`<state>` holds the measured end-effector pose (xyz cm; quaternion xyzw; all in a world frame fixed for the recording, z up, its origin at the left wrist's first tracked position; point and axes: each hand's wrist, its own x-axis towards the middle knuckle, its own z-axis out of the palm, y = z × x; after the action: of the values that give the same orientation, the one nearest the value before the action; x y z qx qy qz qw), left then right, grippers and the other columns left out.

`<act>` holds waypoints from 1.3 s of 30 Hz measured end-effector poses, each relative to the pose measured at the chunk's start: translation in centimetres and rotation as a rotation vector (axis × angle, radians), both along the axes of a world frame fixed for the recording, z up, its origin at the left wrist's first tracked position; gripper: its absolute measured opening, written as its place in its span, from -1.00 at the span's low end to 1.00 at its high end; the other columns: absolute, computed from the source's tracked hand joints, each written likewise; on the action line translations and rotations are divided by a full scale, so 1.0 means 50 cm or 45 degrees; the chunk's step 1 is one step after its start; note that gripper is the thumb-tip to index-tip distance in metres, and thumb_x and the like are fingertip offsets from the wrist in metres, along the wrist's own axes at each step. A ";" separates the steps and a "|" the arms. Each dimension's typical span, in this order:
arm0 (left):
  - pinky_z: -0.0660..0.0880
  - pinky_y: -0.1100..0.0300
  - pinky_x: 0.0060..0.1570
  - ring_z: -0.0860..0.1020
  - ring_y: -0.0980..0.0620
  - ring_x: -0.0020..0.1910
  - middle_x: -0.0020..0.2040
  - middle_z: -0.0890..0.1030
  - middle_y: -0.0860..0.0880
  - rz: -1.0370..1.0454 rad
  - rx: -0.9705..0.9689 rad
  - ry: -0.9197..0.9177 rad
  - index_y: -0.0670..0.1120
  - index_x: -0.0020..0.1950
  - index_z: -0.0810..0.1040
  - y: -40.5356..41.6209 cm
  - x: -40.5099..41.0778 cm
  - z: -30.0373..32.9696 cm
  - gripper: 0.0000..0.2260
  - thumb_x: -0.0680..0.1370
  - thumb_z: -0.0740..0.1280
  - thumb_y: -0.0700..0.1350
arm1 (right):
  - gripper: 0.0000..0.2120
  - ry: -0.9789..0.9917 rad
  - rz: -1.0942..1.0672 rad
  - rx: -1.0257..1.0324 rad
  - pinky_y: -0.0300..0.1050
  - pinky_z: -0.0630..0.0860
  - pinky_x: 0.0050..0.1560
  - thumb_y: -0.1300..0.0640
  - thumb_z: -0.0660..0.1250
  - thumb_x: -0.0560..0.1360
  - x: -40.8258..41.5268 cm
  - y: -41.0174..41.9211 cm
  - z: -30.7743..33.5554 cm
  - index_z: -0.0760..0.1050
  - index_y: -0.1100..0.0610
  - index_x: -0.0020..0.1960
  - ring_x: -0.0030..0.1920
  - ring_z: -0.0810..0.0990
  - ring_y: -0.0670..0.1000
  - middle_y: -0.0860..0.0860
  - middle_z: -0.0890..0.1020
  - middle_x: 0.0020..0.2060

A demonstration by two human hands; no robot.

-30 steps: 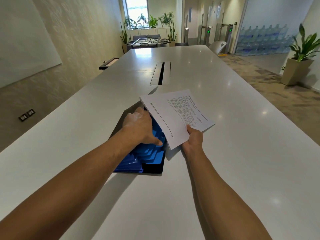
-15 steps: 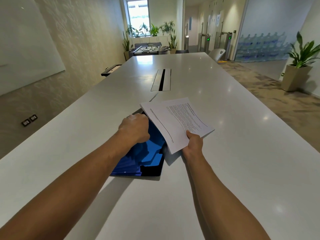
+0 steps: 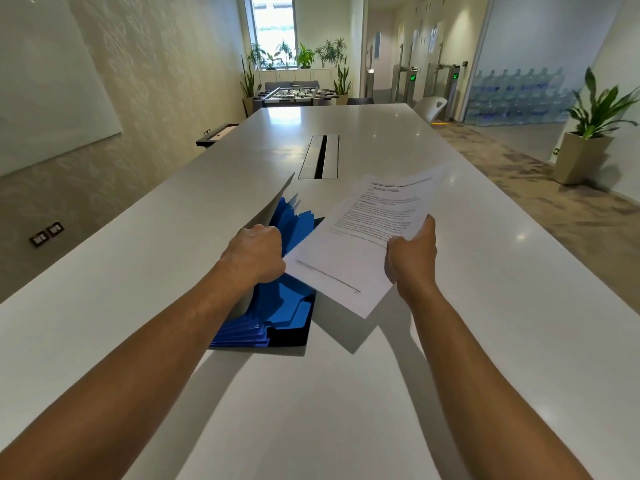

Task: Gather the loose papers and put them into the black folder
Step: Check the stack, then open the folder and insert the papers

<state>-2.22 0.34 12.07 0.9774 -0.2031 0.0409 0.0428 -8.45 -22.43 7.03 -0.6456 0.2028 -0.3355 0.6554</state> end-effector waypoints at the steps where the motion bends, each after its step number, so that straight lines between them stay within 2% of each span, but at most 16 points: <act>1: 0.31 0.18 -0.36 0.39 0.03 -0.33 -0.29 0.35 0.01 0.002 0.008 -0.004 -0.10 -0.09 0.37 -0.001 0.000 -0.002 -0.84 0.47 0.35 -0.19 | -0.56 0.028 0.006 -0.060 -0.54 0.39 -0.50 0.32 0.28 0.52 -0.004 0.005 0.008 0.34 -0.02 0.32 -0.15 0.51 -0.21 -0.29 0.49 -0.11; 3: 0.29 0.20 -0.41 0.36 0.06 -0.38 -0.29 0.36 0.00 -0.001 0.017 -0.005 -0.12 -0.10 0.41 -0.005 -0.001 -0.006 -0.90 0.46 0.32 -0.22 | -0.57 0.070 -0.004 -0.167 -0.52 0.36 -0.55 0.23 0.32 0.54 -0.011 0.016 0.021 0.31 -0.04 0.34 -0.20 0.50 -0.20 -0.32 0.45 -0.14; 5: 0.26 0.22 -0.46 0.34 0.08 -0.39 -0.29 0.36 0.01 -0.006 0.008 -0.006 -0.11 -0.11 0.42 -0.009 0.001 -0.011 -0.91 0.47 0.32 -0.21 | -0.55 0.089 0.001 -0.227 -0.49 0.36 -0.51 0.25 0.31 0.55 -0.011 0.028 0.026 0.28 -0.02 0.37 -0.22 0.49 -0.20 -0.29 0.46 -0.14; 7: 0.24 0.25 -0.48 0.34 0.10 -0.40 -0.30 0.34 0.03 -0.020 -0.016 -0.014 -0.09 -0.09 0.40 -0.014 0.003 -0.017 -0.89 0.48 0.33 -0.19 | -0.51 0.117 0.056 -0.251 -0.43 0.38 -0.38 0.31 0.26 0.52 -0.003 0.047 0.026 0.27 0.03 0.39 -0.19 0.49 -0.16 -0.17 0.52 -0.07; 10: 0.24 0.29 -0.50 0.40 0.09 -0.37 -0.29 0.33 0.08 -0.051 -0.068 0.000 -0.04 -0.05 0.36 -0.026 0.005 -0.026 -0.81 0.50 0.38 -0.14 | -0.56 0.188 0.149 -0.297 -0.31 0.40 -0.38 0.21 0.29 0.53 0.018 0.088 0.019 0.27 0.06 0.37 -0.21 0.48 -0.16 -0.07 0.53 -0.06; 14: 0.23 0.28 -0.49 0.46 0.01 -0.23 -0.14 0.44 0.00 -0.058 -0.088 -0.014 -0.04 -0.01 0.37 -0.042 0.010 -0.033 -0.79 0.50 0.39 -0.11 | -0.52 0.286 0.252 -0.334 -0.29 0.38 -0.43 0.21 0.30 0.54 0.051 0.129 0.006 0.23 0.12 0.40 -0.26 0.43 -0.12 -0.02 0.46 -0.03; 17: 0.28 0.26 -0.45 0.47 -0.01 -0.20 -0.01 0.53 -0.09 -0.035 -0.112 0.000 -0.11 0.13 0.45 -0.047 0.015 -0.037 -0.75 0.49 0.39 -0.13 | -0.51 0.334 0.282 -0.340 -0.29 0.35 -0.44 0.21 0.32 0.53 0.063 0.134 0.005 0.23 0.14 0.40 -0.28 0.39 -0.13 -0.01 0.43 -0.02; 23: 0.24 0.30 -0.51 0.47 0.02 -0.24 -0.12 0.46 -0.03 -0.029 -0.139 0.022 -0.11 0.17 0.45 -0.050 0.023 -0.043 -0.71 0.50 0.40 -0.11 | -0.54 0.413 0.365 -0.324 -0.36 0.38 -0.48 0.20 0.33 0.53 0.060 0.102 0.009 0.27 0.10 0.38 -0.23 0.44 -0.14 -0.01 0.49 0.04; 26: 0.23 0.31 -0.51 0.47 0.02 -0.24 -0.12 0.46 -0.03 -0.035 -0.128 0.026 -0.12 0.19 0.47 -0.053 0.023 -0.043 -0.69 0.49 0.42 -0.11 | -0.58 0.455 0.453 -0.299 -0.23 0.55 -0.37 0.23 0.31 0.53 0.056 0.094 0.020 0.32 0.15 0.36 -0.11 0.54 -0.03 0.08 0.57 0.11; 27: 0.23 0.30 -0.51 0.47 0.02 -0.24 -0.10 0.49 -0.05 -0.040 -0.124 0.025 -0.12 0.19 0.47 -0.053 0.022 -0.042 -0.69 0.49 0.42 -0.11 | -0.59 0.467 0.479 -0.286 -0.20 0.55 -0.39 0.26 0.28 0.52 0.055 0.092 0.024 0.35 0.18 0.35 -0.10 0.54 0.02 0.13 0.58 0.10; 29: 0.22 0.30 -0.51 0.46 0.01 -0.23 -0.03 0.54 -0.09 -0.045 -0.119 0.014 -0.13 0.17 0.47 -0.054 0.023 -0.041 -0.70 0.49 0.41 -0.11 | -0.64 0.463 0.527 -0.238 -0.25 0.44 -0.53 0.33 0.22 0.49 0.050 0.085 0.035 0.40 0.23 0.29 -0.20 0.54 0.04 0.17 0.60 0.01; 32: 0.20 0.28 -0.50 0.44 0.00 -0.21 0.02 0.57 -0.12 -0.036 -0.101 -0.006 -0.14 0.15 0.47 -0.050 0.022 -0.028 -0.73 0.49 0.40 -0.12 | -0.74 0.424 0.573 -0.165 -0.30 0.34 -0.62 0.43 0.16 0.44 0.041 0.064 0.060 0.42 0.25 0.09 -0.45 0.50 -0.08 0.07 0.51 -0.28; 34: 0.21 0.26 -0.48 0.44 -0.02 -0.20 0.03 0.57 -0.13 -0.039 -0.077 -0.015 -0.15 0.13 0.47 -0.048 0.019 -0.020 -0.75 0.49 0.38 -0.14 | -0.73 0.434 0.623 -0.168 -0.26 0.43 -0.56 0.46 0.15 0.43 0.040 0.054 0.075 0.41 0.24 0.07 -0.36 0.55 -0.02 0.08 0.54 -0.25; 37: 0.33 0.17 -0.34 0.54 -0.12 -0.10 0.06 0.57 -0.15 -0.059 -0.046 -0.030 -0.16 0.13 0.48 -0.053 0.012 -0.012 -0.75 0.49 0.37 -0.14 | -0.72 0.463 0.687 -0.158 -0.14 0.58 -0.40 0.46 0.17 0.43 0.046 0.049 0.089 0.41 0.22 0.08 -0.20 0.59 0.11 0.16 0.58 -0.10; 39: 0.34 0.12 -0.28 0.53 -0.12 -0.11 0.05 0.57 -0.15 -0.062 -0.050 -0.029 -0.15 0.11 0.47 -0.057 0.007 -0.008 -0.77 0.49 0.37 -0.13 | -0.66 0.480 0.704 -0.125 -0.10 0.62 -0.35 0.45 0.18 0.44 0.053 0.047 0.091 0.36 0.23 0.18 -0.15 0.61 0.11 0.14 0.58 -0.05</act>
<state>-1.89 -2.49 11.68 0.9706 -0.2264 0.0550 0.0607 -5.80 -20.09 11.58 -0.7576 0.1214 -0.0292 0.6407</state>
